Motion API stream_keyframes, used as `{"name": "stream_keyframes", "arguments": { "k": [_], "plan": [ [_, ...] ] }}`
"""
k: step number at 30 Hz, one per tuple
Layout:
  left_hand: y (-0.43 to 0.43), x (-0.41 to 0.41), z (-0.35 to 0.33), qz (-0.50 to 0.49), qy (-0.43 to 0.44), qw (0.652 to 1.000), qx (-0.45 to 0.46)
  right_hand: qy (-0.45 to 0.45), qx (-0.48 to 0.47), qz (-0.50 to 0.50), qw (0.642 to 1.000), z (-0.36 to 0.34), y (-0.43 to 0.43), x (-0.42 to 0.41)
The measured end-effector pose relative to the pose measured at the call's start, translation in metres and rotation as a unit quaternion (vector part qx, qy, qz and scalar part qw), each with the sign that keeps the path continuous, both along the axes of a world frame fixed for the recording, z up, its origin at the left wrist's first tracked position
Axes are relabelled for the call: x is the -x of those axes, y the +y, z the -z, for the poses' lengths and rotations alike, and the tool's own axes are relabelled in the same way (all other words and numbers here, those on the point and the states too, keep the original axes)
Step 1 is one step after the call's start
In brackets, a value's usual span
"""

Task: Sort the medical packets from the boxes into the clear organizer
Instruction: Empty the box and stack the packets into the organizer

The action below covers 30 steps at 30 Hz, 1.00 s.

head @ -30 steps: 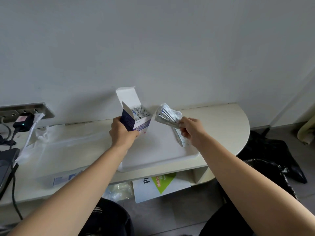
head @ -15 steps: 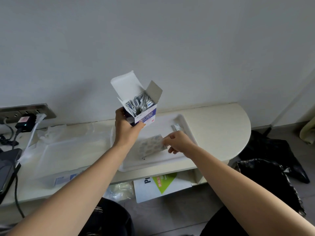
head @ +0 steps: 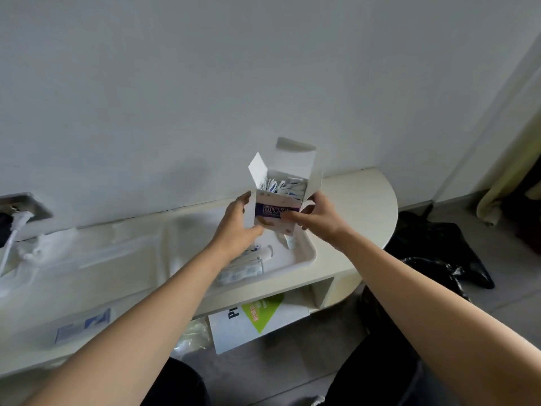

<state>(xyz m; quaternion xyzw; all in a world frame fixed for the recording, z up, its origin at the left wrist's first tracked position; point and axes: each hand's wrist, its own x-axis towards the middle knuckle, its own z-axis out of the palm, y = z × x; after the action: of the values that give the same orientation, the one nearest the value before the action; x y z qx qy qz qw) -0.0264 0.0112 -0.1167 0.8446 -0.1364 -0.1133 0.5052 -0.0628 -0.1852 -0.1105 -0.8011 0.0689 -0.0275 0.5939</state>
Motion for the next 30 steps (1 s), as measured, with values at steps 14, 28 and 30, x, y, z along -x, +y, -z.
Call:
{"name": "stream_keyframes", "arguments": {
  "k": [14, 28, 30],
  "plan": [
    [0.023, 0.011, 0.018, 0.086, -0.032, 0.879, -0.467, 0.145, -0.078, 0.279, 0.946, 0.040, -0.029, -0.007],
    [0.026, 0.010, 0.027, 0.051, -0.014, 0.900, -0.432, 0.152, -0.119, 0.173, 0.966, 0.014, 0.036, 0.004],
    [0.029, 0.011, 0.027, 0.041, -0.016, 0.914, -0.402, 0.159, -0.102, 0.104, 0.977, 0.011, 0.045, 0.006]
  ]
}}
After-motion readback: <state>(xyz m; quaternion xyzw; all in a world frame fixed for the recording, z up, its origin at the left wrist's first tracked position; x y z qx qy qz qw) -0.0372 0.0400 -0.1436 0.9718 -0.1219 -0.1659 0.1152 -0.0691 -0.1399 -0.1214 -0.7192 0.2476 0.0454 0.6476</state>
